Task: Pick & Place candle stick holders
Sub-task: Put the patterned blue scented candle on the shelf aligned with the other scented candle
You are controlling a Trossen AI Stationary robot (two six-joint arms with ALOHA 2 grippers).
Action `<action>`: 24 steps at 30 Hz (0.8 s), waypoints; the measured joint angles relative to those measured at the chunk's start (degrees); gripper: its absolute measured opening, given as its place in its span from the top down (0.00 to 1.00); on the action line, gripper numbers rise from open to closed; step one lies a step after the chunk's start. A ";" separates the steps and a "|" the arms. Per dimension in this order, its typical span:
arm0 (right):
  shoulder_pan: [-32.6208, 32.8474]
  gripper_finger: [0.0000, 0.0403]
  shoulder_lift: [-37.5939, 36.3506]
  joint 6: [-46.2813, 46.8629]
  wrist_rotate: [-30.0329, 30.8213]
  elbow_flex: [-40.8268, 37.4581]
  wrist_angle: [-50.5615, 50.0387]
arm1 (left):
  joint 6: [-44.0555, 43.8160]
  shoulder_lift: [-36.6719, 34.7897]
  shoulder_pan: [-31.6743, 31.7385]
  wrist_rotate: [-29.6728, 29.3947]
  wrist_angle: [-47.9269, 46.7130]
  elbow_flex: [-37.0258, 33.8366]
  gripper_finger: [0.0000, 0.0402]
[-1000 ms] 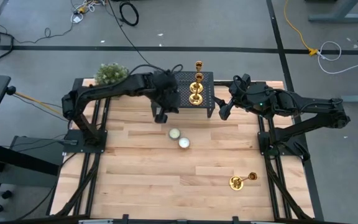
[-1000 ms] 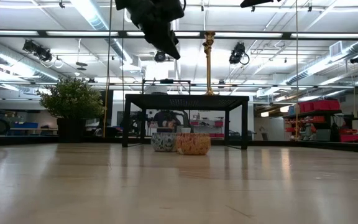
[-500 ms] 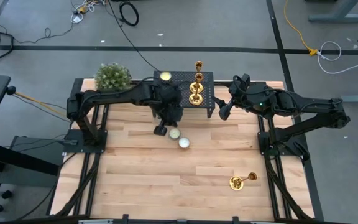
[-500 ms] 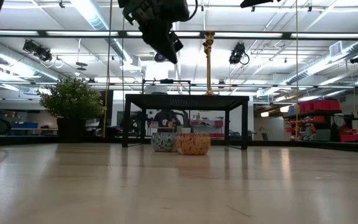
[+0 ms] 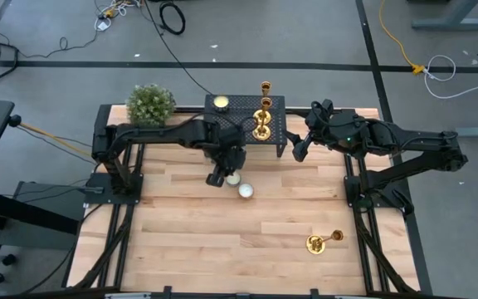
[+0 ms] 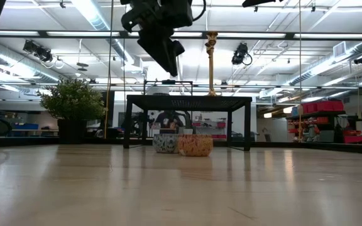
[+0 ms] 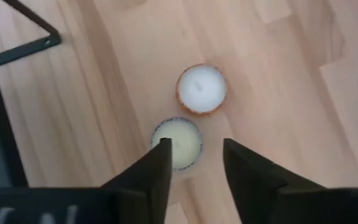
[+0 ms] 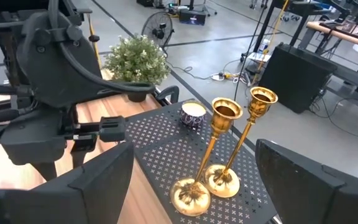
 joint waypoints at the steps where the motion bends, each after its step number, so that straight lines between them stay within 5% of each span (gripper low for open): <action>1: 0.00 0.16 0.00 0.00 0.05 0.00 -0.03 | -0.02 0.00 -0.11 -0.71 -0.08 0.00 0.59; 13: 0.00 0.16 0.00 -2.59 0.15 0.00 -0.17 | 0.08 0.81 -0.30 -1.55 -0.28 -0.01 0.25; 24: 0.02 0.16 -0.62 -2.80 0.11 0.00 0.06 | 0.04 6.87 -1.02 -6.00 -0.65 0.00 0.21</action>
